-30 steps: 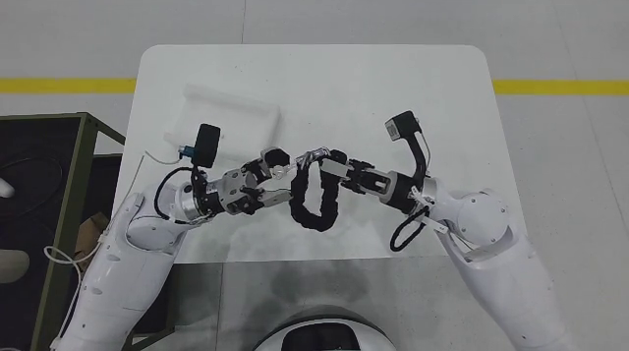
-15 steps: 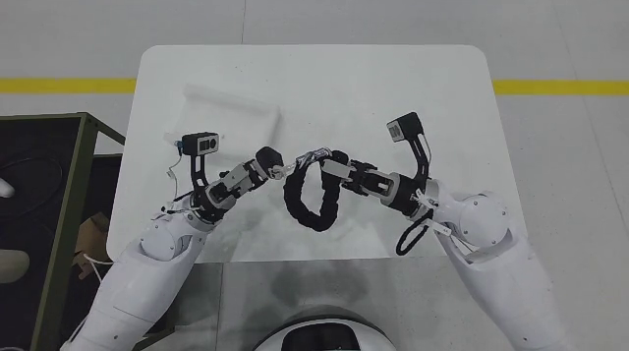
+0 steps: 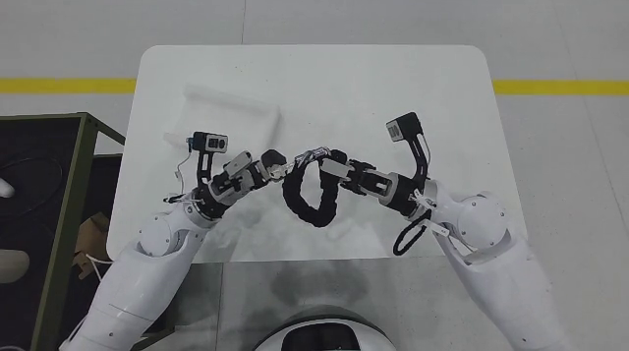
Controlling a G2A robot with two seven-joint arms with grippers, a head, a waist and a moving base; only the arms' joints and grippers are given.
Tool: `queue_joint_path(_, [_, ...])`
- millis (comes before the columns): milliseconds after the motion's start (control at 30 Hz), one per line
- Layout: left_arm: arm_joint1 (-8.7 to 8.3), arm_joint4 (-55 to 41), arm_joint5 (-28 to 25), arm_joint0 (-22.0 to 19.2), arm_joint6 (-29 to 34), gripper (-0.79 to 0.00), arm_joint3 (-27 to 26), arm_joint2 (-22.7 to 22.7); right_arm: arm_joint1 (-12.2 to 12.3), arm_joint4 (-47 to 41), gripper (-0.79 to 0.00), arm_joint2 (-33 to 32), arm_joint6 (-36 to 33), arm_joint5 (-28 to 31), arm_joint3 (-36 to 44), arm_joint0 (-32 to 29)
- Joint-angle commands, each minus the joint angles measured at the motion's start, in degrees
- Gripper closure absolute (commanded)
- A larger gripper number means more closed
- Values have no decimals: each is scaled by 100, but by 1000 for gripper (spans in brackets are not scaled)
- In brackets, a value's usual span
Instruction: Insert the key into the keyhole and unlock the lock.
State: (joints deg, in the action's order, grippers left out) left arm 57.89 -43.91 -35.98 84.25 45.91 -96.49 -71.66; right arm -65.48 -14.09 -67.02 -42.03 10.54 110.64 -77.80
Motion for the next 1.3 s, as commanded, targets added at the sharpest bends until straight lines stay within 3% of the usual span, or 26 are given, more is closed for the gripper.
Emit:
queue_joint_path(0, [3,-174,43,12,194,-203,-6,-6,-1,0,0,10,5,3,-11,9])
queue_joint_path(67, [9,-238,38,25,277,-135,10,-32,-3,6,0,23,13,11,-20,18])
queue_joint_path(167, [18,-200,19,38,404,-169,23,-42,-5,8,0,42,11,12,-38,37])
queue_joint_path(300, [32,-206,36,57,495,-126,44,-55,-7,1,0,57,-2,31,-80,64])
queue_joint_path(400, [46,-152,54,78,446,0,45,-70,-7,-6,0,62,-3,40,-97,75])
queue_joint_path(900, [126,658,-219,86,108,0,-107,-62,27,770,0,29,143,42,-11,46])
queue_joint_path(1267, [143,809,-224,130,23,0,-125,-52,35,627,0,-6,102,-28,0,-6])
